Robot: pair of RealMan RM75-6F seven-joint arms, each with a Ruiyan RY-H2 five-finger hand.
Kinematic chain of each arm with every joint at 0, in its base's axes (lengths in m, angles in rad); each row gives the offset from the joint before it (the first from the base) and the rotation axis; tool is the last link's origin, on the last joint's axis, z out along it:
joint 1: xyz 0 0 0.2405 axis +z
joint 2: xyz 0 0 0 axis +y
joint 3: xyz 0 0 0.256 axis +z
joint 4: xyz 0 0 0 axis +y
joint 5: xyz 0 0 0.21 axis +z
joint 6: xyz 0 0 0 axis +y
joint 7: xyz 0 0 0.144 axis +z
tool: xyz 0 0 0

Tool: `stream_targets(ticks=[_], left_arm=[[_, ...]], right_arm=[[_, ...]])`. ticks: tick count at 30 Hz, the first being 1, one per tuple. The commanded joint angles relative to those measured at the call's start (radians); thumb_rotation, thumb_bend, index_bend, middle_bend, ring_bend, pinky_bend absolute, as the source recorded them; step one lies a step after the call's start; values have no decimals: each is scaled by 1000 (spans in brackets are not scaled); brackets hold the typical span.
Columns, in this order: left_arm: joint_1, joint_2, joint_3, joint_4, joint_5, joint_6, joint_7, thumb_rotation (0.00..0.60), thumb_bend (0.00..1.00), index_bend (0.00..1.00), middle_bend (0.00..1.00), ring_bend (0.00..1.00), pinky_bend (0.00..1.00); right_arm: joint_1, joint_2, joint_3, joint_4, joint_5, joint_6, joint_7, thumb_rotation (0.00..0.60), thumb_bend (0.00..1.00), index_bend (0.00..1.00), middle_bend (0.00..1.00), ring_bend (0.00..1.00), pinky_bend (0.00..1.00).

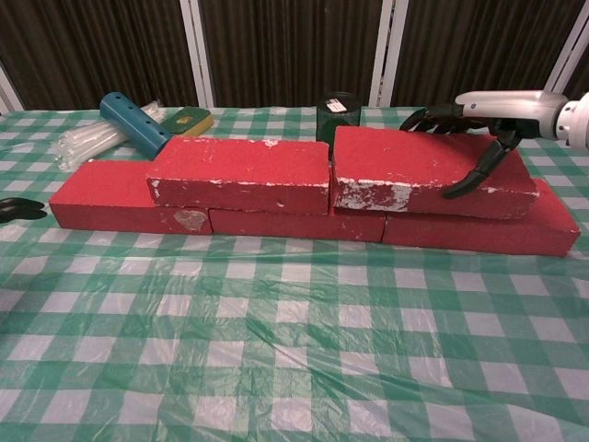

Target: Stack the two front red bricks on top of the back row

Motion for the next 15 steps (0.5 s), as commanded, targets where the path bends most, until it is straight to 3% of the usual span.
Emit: stream_targets(ticks=[1, 15], left_arm=[[-1, 0, 0, 0, 0, -2, 0, 600, 264, 0, 0, 0, 8], [-5, -1, 2, 0, -1, -19, -4, 600, 266, 0, 0, 0, 9]], right_arm=[[4, 0, -4, -2, 2, -2, -2, 600, 102, 228, 284, 367, 552], [29, 3, -3, -29, 50, -52, -35, 600, 102, 176, 284, 336, 547]])
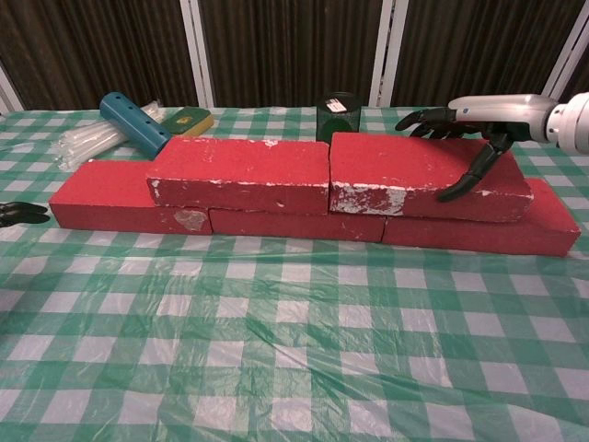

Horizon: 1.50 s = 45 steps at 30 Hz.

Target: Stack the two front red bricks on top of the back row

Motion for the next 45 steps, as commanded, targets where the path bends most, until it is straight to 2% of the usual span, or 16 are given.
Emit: stream_targets(ticks=[1, 12, 17, 25, 39, 45], left_arm=[[-1, 0, 0, 1, 0, -2, -1, 600, 266, 0, 0, 0, 9], [-6, 3, 2, -1, 5, -4, -19, 600, 265, 0, 0, 0, 9], [-6, 3, 1, 2, 3, -5, -20, 600, 265, 0, 0, 0, 8], [-6, 3, 0, 4, 3, -2, -29, 600, 267, 0, 0, 0, 9], [-8, 1, 0, 7, 3, -4, -38, 600, 266, 0, 0, 0, 6], [-9, 2, 0, 8, 3, -3, -40, 600, 264, 0, 0, 0, 6]], right_arm=[[4, 1, 1, -7, 6, -3, -13, 600, 102, 174, 284, 333, 547], [12, -10, 3, -14, 32, -20, -43, 600, 102, 160, 284, 311, 542], [18, -15, 5, -14, 45, -36, -61, 600, 102, 109, 277, 246, 494], [19, -11, 11, -25, 74, -56, -103, 600, 103, 5, 180, 118, 402], [22, 6, 18, -59, 91, -74, -128, 600, 101, 0, 122, 66, 329], [25, 9, 19, -69, 101, -90, -139, 600, 82, 0, 86, 17, 242]])
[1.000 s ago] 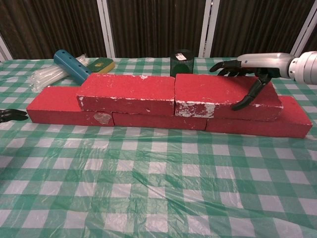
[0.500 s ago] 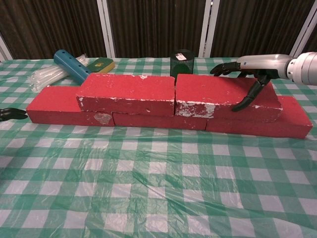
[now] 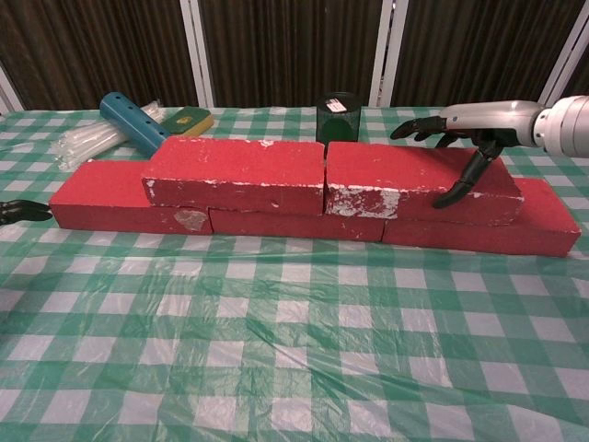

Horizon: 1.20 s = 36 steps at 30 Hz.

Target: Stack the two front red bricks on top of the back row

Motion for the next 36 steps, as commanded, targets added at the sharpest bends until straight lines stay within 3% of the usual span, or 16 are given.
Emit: stream_targets(ticks=[1, 12, 17, 21, 28, 36], left_arm=[[0, 0, 0, 1, 0, 0, -1, 600, 265, 0, 0, 0, 6], [1, 2, 1, -1, 4, 10, -2, 600, 266, 0, 0, 0, 6], [5, 7, 1, -10, 8, 22, 5, 600, 265, 0, 0, 0, 6], [8, 11, 2, -18, 13, 32, 14, 600, 264, 0, 0, 0, 6], [6, 8, 4, -23, 14, 22, 27, 600, 264, 0, 0, 0, 6], [2, 3, 3, -26, 14, 14, 30, 600, 264, 0, 0, 0, 6]], right_arm=[[1, 1, 1, -4, 4, -5, -2, 600, 77, 0, 79, 10, 228], [-19, 41, 8, -57, -7, 43, 16, 600, 44, 0, 21, 0, 184], [-78, 123, -4, -113, -51, 167, 61, 600, 43, 0, 6, 0, 157], [-142, 182, -31, -97, -79, 260, 71, 600, 44, 4, 4, 0, 131], [-227, 222, -85, -7, -83, 297, 83, 564, 41, 291, 4, 0, 83], [-217, 146, -114, 85, -103, 221, 110, 561, 40, 405, 0, 0, 54]])
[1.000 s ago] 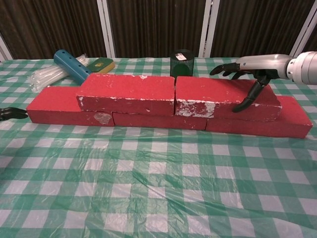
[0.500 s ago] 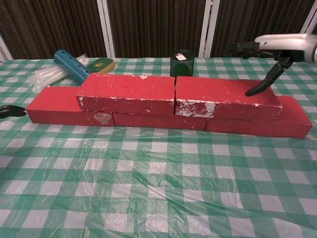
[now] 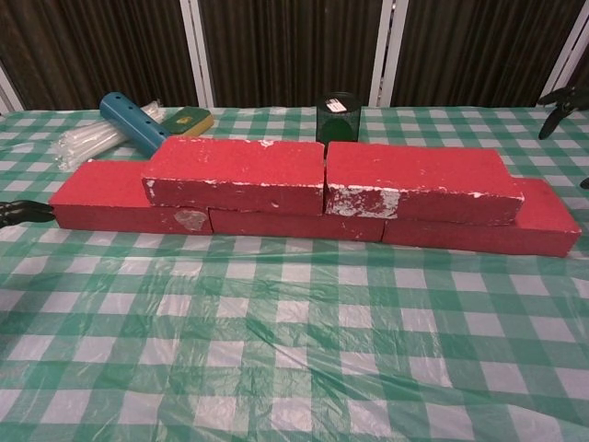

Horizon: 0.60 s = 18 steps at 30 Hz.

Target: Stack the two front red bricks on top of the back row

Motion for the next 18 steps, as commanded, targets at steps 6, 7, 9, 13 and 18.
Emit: stream_targets(ticks=[6, 7, 9, 13, 18], left_arm=[[0, 2, -3, 6, -7, -4, -10, 600, 264, 0, 0, 0, 6], [1, 4, -3, 6, -8, -3, -12, 600, 264, 0, 0, 0, 6], [2, 5, -3, 7, -8, 1, -14, 600, 265, 0, 0, 0, 6], [4, 9, -5, 7, -11, 3, -17, 600, 265, 0, 0, 0, 6], [4, 11, -5, 7, -12, 3, -20, 600, 266, 0, 0, 0, 6]], right_arm=[[31, -68, -11, 27, -30, -46, -2, 561, 41, 394, 0, 0, 54], [34, -72, -9, 24, -30, -48, -7, 561, 41, 394, 0, 0, 54], [37, -77, -5, 20, -28, -50, -11, 561, 41, 393, 0, 0, 54], [42, -80, -1, 10, -22, -58, -21, 561, 41, 387, 0, 0, 54], [44, -84, 1, 1, -18, -63, -23, 561, 41, 378, 0, 0, 54]])
